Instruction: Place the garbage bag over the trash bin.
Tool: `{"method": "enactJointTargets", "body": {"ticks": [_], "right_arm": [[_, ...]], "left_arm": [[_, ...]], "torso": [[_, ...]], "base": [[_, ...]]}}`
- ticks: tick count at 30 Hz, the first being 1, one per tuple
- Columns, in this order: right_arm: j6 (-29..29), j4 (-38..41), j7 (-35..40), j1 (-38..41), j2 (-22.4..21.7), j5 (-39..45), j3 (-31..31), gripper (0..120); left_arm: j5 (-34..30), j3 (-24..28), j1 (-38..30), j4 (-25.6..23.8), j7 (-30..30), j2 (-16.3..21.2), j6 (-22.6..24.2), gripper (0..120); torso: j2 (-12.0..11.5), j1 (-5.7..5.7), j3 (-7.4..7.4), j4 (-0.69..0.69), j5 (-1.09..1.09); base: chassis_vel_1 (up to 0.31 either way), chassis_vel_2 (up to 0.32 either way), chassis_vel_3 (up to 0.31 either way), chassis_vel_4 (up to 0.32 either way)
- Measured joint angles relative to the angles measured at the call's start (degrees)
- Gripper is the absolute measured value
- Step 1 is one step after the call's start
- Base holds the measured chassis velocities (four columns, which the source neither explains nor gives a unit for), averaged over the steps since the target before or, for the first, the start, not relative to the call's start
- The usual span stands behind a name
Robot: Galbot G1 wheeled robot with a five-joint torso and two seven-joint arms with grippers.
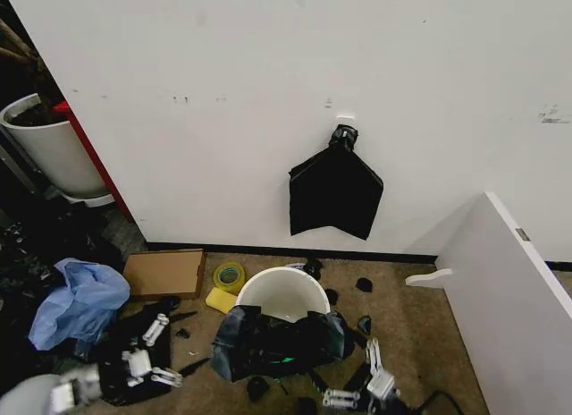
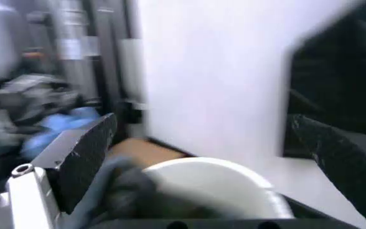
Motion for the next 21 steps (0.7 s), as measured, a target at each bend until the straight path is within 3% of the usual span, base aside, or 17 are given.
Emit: {"method": "enactJointTargets", "body": {"ticks": [2,3,4,7,8,13,21], "right_arm": [[-8.79,-0.49,4.91,6.93,0.26,3.57,-0.91,100],[-19.72,-2.16,9.03,14.03,0.01,8.0,-2.11,100],[-26.16,-3.68,10.37,18.5,-0.23,11.0,-2.96,100],[-37.24,-10.27,7.42,30.53,-0.43,15.86,-5.83,100],[-37.24,-10.27,7.42,30.53,-0.43,15.86,-5.83,100],[-45.25,-23.71,-6.52,44.81,2.78,11.5,-11.54,100],[-43.96,-34.91,-18.07,52.54,6.21,-2.45,-15.73,100]], "left_arm": [[-1.81,-0.13,0.13,-0.16,-3.54,-0.64,0.44,100],[-2.33,-0.24,0.66,-0.86,-4.28,-1.46,0.77,100],[-2.14,-0.23,1.0,-1.3,-4.18,-2.1,0.83,100],[-1.19,0.12,1.81,-2.29,-3.64,-3.72,0.89,100],[-1.19,0.12,1.81,-2.29,-3.64,-3.72,0.89,100],[-0.09,0.13,2.08,-2.58,-4.72,-5.31,1.34,100],[0.24,-1.09,2.66,-1.6,-5.28,-5.73,0.77,100]], "torso": [[0.0,0.0,0.0,0.01,0.01],[0.0,0.0,0.01,0.05,0.01],[-0.01,0.0,0.01,0.06,0.01],[0.0,0.0,0.01,0.05,0.0],[0.0,0.0,0.01,0.05,0.0],[-0.01,0.01,0.01,0.03,0.01],[-0.01,0.0,0.0,0.03,0.0]], "base": [[0.0,0.0,0.0,0.0],[0.0,0.0,0.0,0.0],[0.0,0.0,0.0,0.0],[0.0,0.0,0.0,0.0],[0.0,0.0,0.0,0.0],[0.0,0.0,0.0,0.0],[0.0,0.0,0.0,0.0]]}}
